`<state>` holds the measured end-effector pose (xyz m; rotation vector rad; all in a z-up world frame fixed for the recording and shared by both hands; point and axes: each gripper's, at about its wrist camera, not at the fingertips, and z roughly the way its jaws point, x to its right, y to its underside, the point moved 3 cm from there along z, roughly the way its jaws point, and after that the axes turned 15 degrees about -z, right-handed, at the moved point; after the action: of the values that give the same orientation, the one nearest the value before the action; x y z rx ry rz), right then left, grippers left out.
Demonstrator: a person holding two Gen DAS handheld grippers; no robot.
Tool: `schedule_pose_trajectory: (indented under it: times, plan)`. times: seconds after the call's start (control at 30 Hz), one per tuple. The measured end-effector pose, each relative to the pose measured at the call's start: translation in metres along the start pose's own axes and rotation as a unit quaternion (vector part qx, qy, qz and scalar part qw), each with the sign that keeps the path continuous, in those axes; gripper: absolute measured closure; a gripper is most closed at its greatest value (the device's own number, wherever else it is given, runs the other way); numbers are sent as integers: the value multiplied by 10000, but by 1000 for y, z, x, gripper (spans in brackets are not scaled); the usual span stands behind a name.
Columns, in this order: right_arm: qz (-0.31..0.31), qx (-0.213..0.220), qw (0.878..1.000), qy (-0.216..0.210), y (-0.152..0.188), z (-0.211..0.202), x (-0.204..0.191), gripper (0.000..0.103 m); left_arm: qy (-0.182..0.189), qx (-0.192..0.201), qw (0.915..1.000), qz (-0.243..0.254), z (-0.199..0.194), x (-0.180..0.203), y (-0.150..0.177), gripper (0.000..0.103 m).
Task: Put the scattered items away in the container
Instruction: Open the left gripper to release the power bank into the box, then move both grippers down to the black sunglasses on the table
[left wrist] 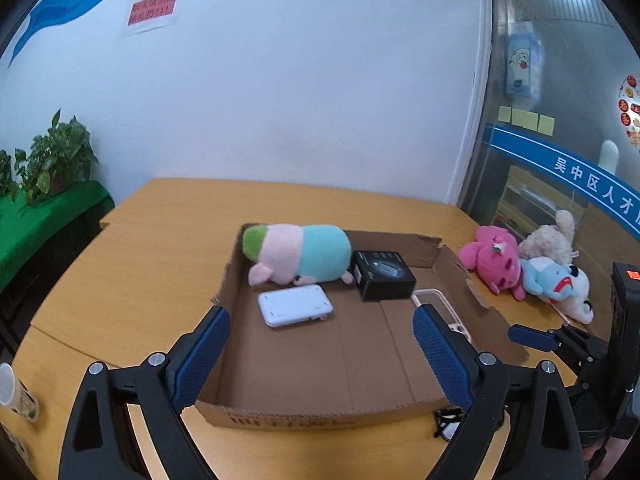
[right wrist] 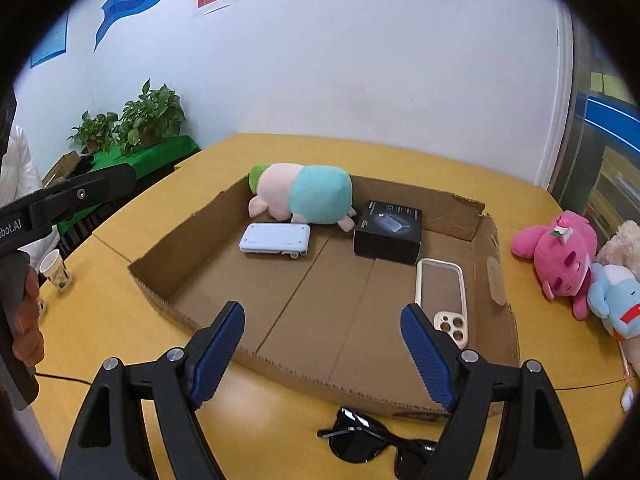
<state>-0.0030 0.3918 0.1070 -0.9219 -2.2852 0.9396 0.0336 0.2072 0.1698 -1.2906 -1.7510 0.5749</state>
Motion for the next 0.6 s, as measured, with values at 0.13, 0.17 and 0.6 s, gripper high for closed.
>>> schedule_pose_trajectory:
  times: [0.13,0.17,0.6]
  plan:
    - [39,-24,9997,-239,22,-14,4,22,-6,-228,9997,90,4,4,15,10]
    - [25,-32,9994,-343,29,-15,6,22,18,-305,9995,87,6,3,20,10]
    - [306,-889,9908,-977,158,7,84,22,603,-1623,9849,52,34,2,115,10]
